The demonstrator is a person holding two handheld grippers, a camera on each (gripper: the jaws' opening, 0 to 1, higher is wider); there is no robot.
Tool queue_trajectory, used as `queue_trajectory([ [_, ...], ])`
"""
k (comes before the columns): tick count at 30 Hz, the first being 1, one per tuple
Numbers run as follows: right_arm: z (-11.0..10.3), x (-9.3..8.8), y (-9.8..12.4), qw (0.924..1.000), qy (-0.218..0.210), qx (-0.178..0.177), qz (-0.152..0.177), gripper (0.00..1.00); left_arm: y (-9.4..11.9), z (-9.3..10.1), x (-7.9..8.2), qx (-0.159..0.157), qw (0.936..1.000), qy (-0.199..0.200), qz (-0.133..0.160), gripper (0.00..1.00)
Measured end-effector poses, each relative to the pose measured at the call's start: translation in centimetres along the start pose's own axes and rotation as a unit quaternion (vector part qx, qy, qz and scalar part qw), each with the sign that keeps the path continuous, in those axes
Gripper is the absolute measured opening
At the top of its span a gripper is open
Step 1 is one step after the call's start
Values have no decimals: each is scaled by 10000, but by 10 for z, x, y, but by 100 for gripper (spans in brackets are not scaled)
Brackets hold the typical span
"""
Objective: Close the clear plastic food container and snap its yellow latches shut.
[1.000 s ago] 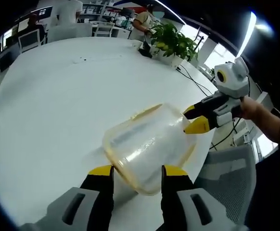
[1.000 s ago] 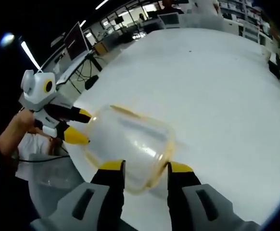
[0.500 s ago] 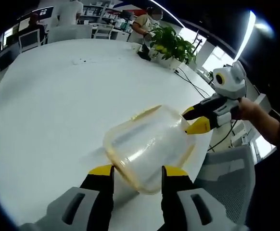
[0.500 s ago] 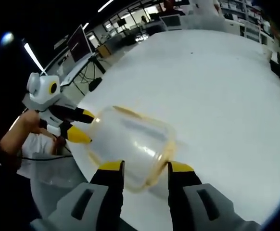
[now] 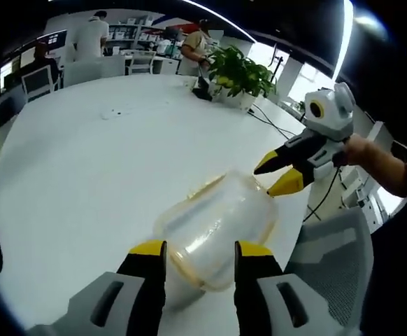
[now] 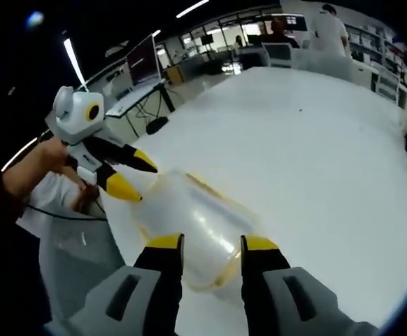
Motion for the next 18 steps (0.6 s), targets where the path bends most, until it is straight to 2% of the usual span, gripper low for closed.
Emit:
queue_trajectory([
  [10,-4,11,-11,9985,510,200,-77,24,-10,19,8,-255,9980,-570,6,29],
  [18,-4,15,-24,9947,952,326,-207,17,-22,33,10,-459,9952,-865,-6,25],
])
Point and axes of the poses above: the point that each gripper's makers call its tool centre point, and the gripper's own axes: y roughly backward along the fingers, z roughly to its right, x roughly out of its top, the point moved 3 cm from there along y, roughly backward along the fingers, and after that the axes turned 9 degrees about x, right-handed, at the moved point
